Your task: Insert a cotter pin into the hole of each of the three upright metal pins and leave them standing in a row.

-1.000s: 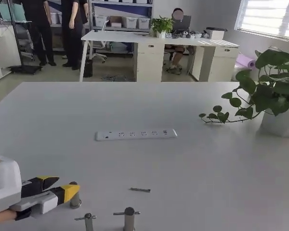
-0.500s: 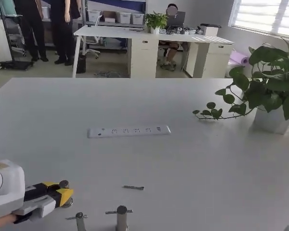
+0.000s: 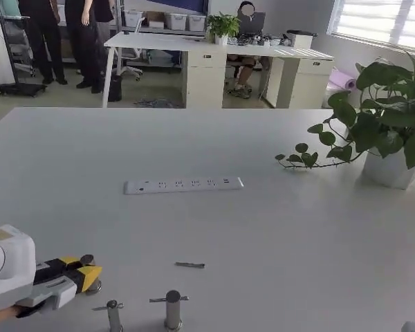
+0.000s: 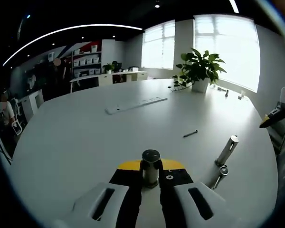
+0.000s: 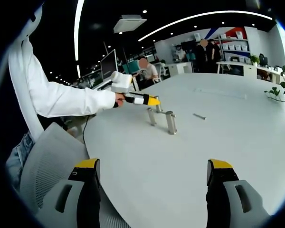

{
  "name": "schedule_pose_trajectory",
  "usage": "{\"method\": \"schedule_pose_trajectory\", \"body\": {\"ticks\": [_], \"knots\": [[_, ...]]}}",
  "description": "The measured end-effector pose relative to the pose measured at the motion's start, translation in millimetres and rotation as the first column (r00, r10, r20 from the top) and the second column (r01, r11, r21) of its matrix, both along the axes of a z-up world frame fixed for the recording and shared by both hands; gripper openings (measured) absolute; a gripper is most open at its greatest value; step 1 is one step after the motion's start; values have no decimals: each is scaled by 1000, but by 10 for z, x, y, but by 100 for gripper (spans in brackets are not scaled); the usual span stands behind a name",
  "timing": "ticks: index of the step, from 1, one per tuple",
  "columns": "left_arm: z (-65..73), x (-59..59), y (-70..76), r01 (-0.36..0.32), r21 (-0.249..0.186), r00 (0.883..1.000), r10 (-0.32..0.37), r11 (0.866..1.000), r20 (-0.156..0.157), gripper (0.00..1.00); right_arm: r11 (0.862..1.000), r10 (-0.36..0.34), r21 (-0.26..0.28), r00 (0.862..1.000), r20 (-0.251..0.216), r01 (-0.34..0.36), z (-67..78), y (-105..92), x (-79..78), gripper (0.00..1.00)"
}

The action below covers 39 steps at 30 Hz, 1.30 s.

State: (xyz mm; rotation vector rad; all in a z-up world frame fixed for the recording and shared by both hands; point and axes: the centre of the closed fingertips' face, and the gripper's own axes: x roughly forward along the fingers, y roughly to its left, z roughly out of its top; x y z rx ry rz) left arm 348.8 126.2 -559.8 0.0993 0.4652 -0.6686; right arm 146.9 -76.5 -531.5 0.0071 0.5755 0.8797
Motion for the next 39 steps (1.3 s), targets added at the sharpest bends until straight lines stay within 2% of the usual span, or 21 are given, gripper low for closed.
{"method": "schedule_pose_trajectory", "body": {"ticks": [1,2,4,7,11,12,15,17,21,25,32,39], "knots": [[39,-17,9,0,-6,1000,0,1000,1,10,1000,0,0,1000,0,0,2,1,1,91],[110,-33,19,0,-15,1000,0,1000,21,10,1000,0,1,1000,4,0,10,4,3,91],[226,-63,58,-10,-27,999,11,1000,34,10,1000,2,2,1000,4,-2,12,9,-1,91],[371,-97,140,-19,-25,998,21,999,62,10,1000,11,-4,1000,5,-11,-1,21,-17,91],[534,-168,237,-30,-34,996,33,999,84,10,1000,14,4,1000,7,-14,3,52,-34,91],[593,-212,268,-27,-32,995,30,999,94,10,1000,19,8,1000,5,-19,-6,77,-45,91],[715,-345,314,-26,-60,995,32,998,95,10,999,37,0,999,5,-37,-46,135,-61,91],[773,-453,338,-22,-57,994,28,998,102,10,999,45,4,999,6,-45,-52,181,-64,91],[797,-681,320,18,-23,993,-15,1000,121,10,998,57,1,998,23,-57,-22,227,-70,91],[774,-842,253,44,-43,993,-39,998,112,10,999,50,1,998,39,-50,9,213,-77,91],[661,-982,85,89,-68,992,-83,994,92,10,999,35,-18,998,50,-34,8,160,-93,91],[559,-1121,-164,165,-73,984,-159,984,79,10,999,8,-37,999,39,-6,-56,97,-124,91]]}}
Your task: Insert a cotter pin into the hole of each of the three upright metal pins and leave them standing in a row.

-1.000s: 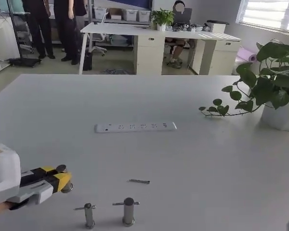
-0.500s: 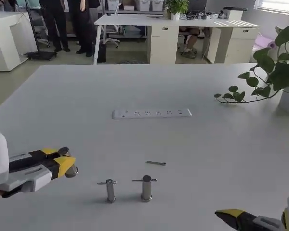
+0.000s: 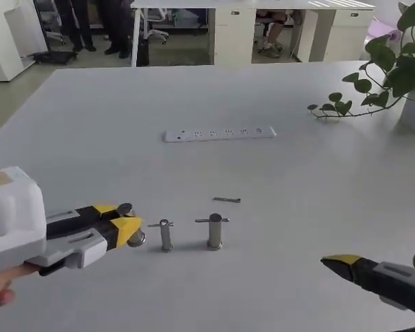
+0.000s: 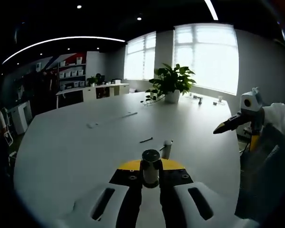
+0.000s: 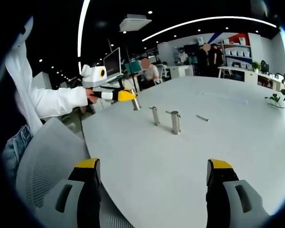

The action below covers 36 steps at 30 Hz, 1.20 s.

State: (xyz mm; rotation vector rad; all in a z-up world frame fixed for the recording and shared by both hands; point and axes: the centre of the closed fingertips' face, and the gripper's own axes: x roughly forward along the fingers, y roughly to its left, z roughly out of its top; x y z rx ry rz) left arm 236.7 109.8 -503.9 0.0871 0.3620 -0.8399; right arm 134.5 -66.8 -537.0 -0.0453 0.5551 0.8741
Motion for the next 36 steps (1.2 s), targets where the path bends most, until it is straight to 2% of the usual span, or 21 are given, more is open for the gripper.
{"method": "schedule_pose_trajectory", "body": {"ticks": [9,14,17,19,27,30,36], "knots": [[-202,-116,-234,94,47,995,-93,994,-24,10,1000,-12,-14,1000,-4,12,-36,-60,20,91],[-305,-162,-331,117,59,993,-115,991,-39,10,1000,-21,-23,1000,-3,21,-59,-91,42,92],[-380,-206,-397,137,59,989,-133,989,-66,10,1000,-22,-19,1000,-6,22,-62,-95,29,92],[-414,-230,-445,150,69,987,-145,986,-69,10,1000,-22,-21,1000,-9,22,-80,-104,22,92],[-574,-243,-562,169,80,982,-161,982,-97,10,999,-35,-16,999,-21,35,-102,-130,17,93],[-622,-247,-591,175,110,982,-165,978,-95,10,999,-37,-14,999,-25,37,-110,-136,10,93],[-620,-264,-644,184,107,980,-174,977,-93,11,999,-37,-11,999,-31,37,-115,-143,18,92]]}}
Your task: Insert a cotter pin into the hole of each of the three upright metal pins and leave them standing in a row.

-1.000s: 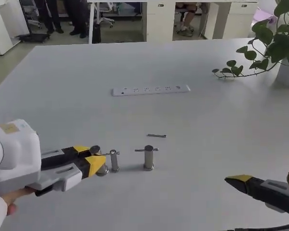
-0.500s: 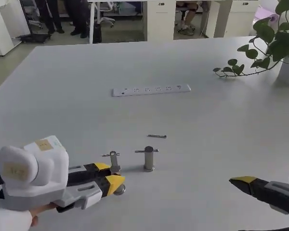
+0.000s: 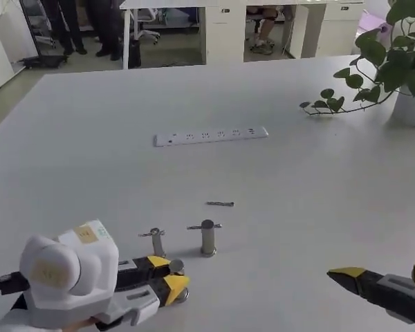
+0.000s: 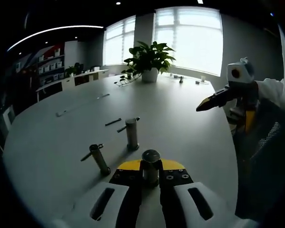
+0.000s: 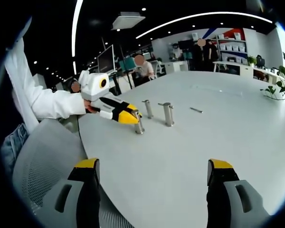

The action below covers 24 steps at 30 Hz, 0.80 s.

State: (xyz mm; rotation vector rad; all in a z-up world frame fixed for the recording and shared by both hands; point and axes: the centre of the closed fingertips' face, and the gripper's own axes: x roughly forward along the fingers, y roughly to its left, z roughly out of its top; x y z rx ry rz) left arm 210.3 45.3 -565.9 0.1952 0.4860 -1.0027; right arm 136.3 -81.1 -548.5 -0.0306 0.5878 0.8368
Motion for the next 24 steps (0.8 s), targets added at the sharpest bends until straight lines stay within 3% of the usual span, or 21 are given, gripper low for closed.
{"method": "schedule_pose_trajectory", "body": {"ticks": [4,5,8,11,12,17,19,21,22,24], "knots": [[-53,-34,-33,28,30,1000,-28,999,2,11,1000,6,13,1000,9,-6,25,-8,15,91],[-33,-30,-40,28,28,1000,-29,999,12,11,1000,1,23,1000,10,-1,40,-8,20,91],[-36,-38,-39,26,23,1000,-26,999,3,11,1000,-3,22,1000,18,3,57,-15,29,91],[-44,-35,-16,37,46,998,-38,998,41,11,1000,0,23,1000,18,-1,65,-4,24,91],[-43,-49,-12,29,24,999,-30,999,17,11,1000,3,22,1000,19,-3,65,4,24,91],[-31,-62,8,37,18,999,-38,999,25,11,1000,16,17,1000,20,-16,50,48,12,91],[18,-59,17,35,-11,999,-35,999,19,12,1000,20,15,1000,21,-20,47,62,18,91],[74,-55,42,36,-25,999,-35,999,17,16,1000,27,9,999,26,-27,53,71,24,91],[95,-76,63,48,-25,999,-47,999,6,23,1000,26,7,999,28,-27,59,69,36,91],[151,-94,126,54,-22,998,-54,998,16,33,1000,26,5,999,31,-26,73,72,41,91]]}}
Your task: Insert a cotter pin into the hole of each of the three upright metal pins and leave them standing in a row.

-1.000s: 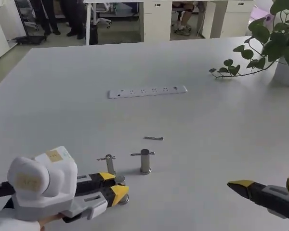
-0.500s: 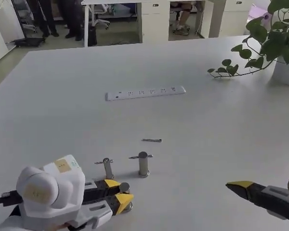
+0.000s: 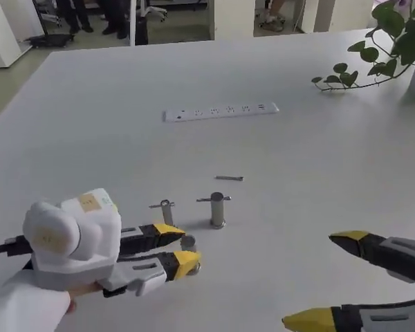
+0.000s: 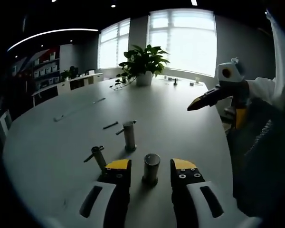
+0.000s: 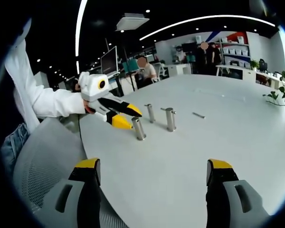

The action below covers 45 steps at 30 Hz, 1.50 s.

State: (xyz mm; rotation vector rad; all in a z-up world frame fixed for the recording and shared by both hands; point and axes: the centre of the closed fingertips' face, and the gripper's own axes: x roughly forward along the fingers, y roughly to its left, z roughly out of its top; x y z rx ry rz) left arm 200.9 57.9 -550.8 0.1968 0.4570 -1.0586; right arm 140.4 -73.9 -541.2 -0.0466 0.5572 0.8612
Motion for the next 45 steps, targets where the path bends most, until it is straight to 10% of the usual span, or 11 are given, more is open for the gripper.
{"method": "schedule_pose_trajectory", "body": {"ticks": [14,27,38,45], "knots": [[20,-400,296,5,-39,990,-11,999,-138,93,999,28,-33,1000,-1,-28,16,2,-6,91],[18,-564,425,-69,-74,983,55,995,-177,99,992,82,-92,997,9,-81,122,-64,175,91],[20,-553,591,-103,-11,986,101,995,-129,99,982,134,-135,991,-16,-135,180,13,386,90],[126,-567,650,-142,-49,983,135,989,-127,99,945,200,-262,980,-14,-196,288,-45,691,87]]}}
